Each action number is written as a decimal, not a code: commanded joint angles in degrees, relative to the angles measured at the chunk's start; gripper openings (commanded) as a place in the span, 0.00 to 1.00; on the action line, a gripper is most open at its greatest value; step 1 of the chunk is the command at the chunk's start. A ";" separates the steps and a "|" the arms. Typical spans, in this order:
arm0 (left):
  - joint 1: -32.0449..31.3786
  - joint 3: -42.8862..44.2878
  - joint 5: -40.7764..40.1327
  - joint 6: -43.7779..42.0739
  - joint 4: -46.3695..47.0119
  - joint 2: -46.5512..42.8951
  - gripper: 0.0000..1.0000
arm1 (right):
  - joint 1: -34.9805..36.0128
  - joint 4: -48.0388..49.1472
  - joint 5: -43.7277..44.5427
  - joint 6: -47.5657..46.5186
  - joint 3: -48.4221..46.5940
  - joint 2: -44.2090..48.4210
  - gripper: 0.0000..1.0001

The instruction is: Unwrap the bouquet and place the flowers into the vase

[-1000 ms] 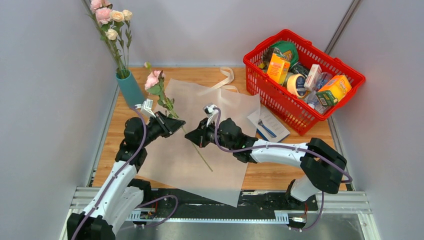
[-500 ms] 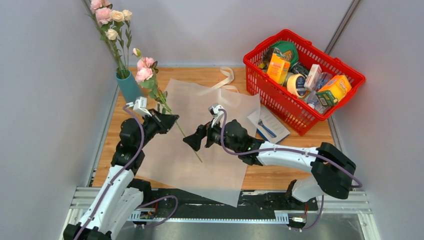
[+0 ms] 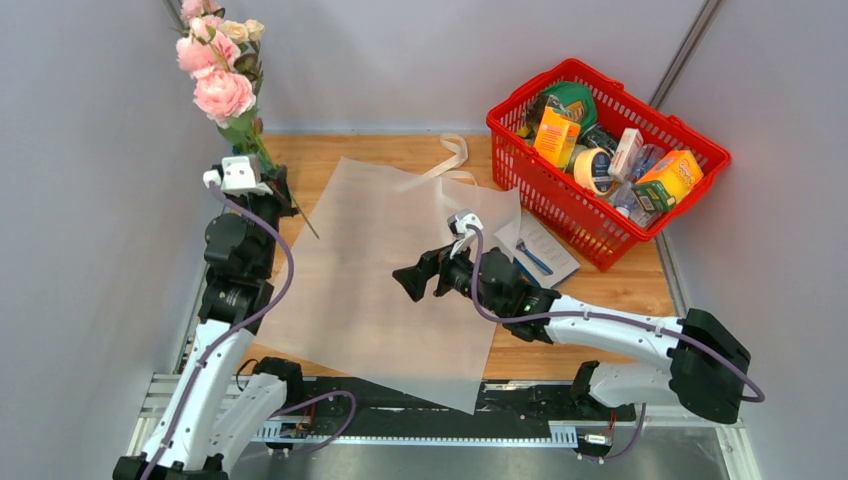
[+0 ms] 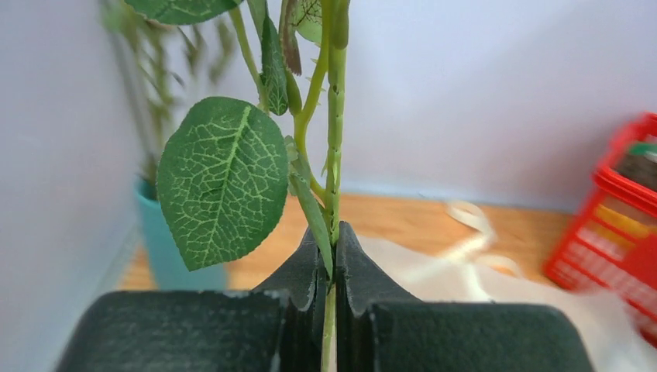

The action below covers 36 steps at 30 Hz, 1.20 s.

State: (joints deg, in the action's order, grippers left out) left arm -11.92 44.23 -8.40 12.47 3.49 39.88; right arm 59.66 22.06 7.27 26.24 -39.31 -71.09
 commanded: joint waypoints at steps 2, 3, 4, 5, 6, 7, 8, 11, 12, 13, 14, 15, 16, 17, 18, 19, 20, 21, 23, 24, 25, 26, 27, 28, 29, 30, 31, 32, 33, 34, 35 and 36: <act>0.14 9.99 -12.51 -21.93 13.38 8.19 0.00 | 0.20 -2.03 3.28 -1.63 0.64 4.29 1.00; 0.15 12.35 -12.95 -23.88 15.39 10.81 0.00 | 0.20 -2.03 3.54 -1.98 0.72 4.73 1.00; 0.58 13.50 -13.48 -26.77 16.37 12.23 0.00 | 0.28 -2.03 3.72 -2.24 0.81 5.08 1.00; 1.54 15.95 -13.65 -27.40 17.51 14.59 0.00 | 0.20 -2.20 3.72 -2.25 0.81 5.34 1.00; 2.60 18.67 -12.96 -26.98 17.87 16.88 0.00 | 0.20 -2.38 3.54 -2.33 0.81 5.61 1.00; 5.04 19.92 -12.08 -24.97 17.52 18.03 0.00 | 0.20 -2.46 3.28 -2.25 0.90 5.96 1.00; 6.20 22.46 -9.81 -24.17 17.35 20.04 0.00 | 0.28 -2.46 3.02 -1.98 1.16 6.31 1.00; 10.68 25.99 -8.03 -21.61 18.30 24.01 0.00 | 0.20 -1.85 3.19 -1.98 2.13 7.37 1.00; 11.13 27.22 -7.34 -21.70 18.83 25.76 0.00 | 0.20 -1.76 3.45 -2.16 2.22 7.63 1.00; 11.57 27.66 -6.63 -22.13 20.23 26.47 0.00 | 0.20 -1.76 3.46 -2.24 2.31 7.81 1.00; 12.96 28.28 -5.49 -22.31 21.03 28.05 0.00 | 0.28 -1.76 3.54 -2.33 2.22 7.90 1.00; 13.76 28.80 -4.44 -22.66 22.17 29.54 0.00 | 0.20 -1.59 3.37 -2.42 2.13 7.72 1.00; 14.29 29.51 -4.17 -22.66 22.79 30.34 0.00 | 0.20 -1.59 3.11 -2.51 1.96 7.72 1.00; 14.64 30.30 -3.64 -22.75 23.23 31.74 0.00 | 0.11 -1.67 2.93 -2.60 1.78 7.46 1.00; 15.17 30.48 -3.46 -22.75 24.02 32.45 0.00 | 0.28 -1.85 2.75 -2.68 1.52 7.28 1.00; 15.52 30.74 -3.03 -22.67 24.63 33.67 0.00 | 0.20 -1.94 2.58 -2.77 1.34 7.11 1.00; 16.05 30.92 -2.85 -22.66 25.68 34.47 0.00 | 0.20 -2.02 2.49 -2.77 1.25 6.93 1.00; 16.31 31.01 -2.41 -22.49 26.13 35.52 0.00 | 0.28 -1.94 2.58 -2.86 1.25 6.93 1.00; 17.37 30.92 -1.45 -21.61 27.89 37.37 0.00 | 0.28 -2.02 2.75 -3.04 1.17 6.67 1.00; 18.07 30.92 -1.18 -20.48 28.85 37.90 0.00 | 0.20 -2.11 2.84 -3.21 1.08 6.75 1.00; 18.42 31.01 -0.31 -19.77 29.12 38.86 0.00 | 0.28 -2.11 2.93 -3.30 1.08 6.67 1.00; 18.95 30.92 0.31 -18.63 29.73 39.48 0.00 | 0.20 -2.20 3.01 -3.39 0.99 6.58 1.00; 19.04 30.74 1.28 -18.19 30.17 40.44 0.00 | 0.28 -2.20 3.10 -3.47 0.90 6.49 1.00; 19.39 30.66 1.63 -17.57 30.78 40.89 0.00 | 0.20 -2.20 3.19 -3.56 0.90 6.40 1.00; 19.39 30.22 2.42 -17.39 31.92 41.68 0.00 | 0.20 -2.20 3.28 -3.65 0.81 6.14 1.00; 19.57 29.95 2.51 -16.78 32.37 42.12 0.00 | 0.20 -2.29 3.28 -3.74 0.73 6.05 1.00; 19.57 29.78 2.78 -16.52 32.55 42.82 0.00 | 0.28 -2.38 3.28 -3.83 0.55 5.96 1.00; 19.57 29.69 2.78 -16.43 32.46 43.26 0.00 | 0.20 -2.38 3.37 -3.91 0.55 5.96 1.00; 19.66 29.60 2.69 -16.08 32.46 43.96 0.00 | 0.28 -2.38 3.45 -3.92 0.64 5.96 1.00; 19.66 29.17 2.69 -15.99 32.55 44.14 0.00 | 0.20 -2.46 3.54 -4.00 0.72 5.96 1.00; 19.66 28.38 2.69 -15.81 32.98 44.58 0.00 | 0.20 -2.46 3.80 -4.00 0.81 5.96 1.00; 19.66 27.94 2.52 -15.64 33.16 44.67 0.00 | 0.20 -2.46 3.98 -4.09 0.81 5.96 1.00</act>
State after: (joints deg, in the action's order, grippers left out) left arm 7.35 72.79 -7.46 -5.39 31.68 84.25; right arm 59.66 19.29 10.02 22.96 -37.32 -65.19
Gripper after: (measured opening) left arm 0.028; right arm 0.998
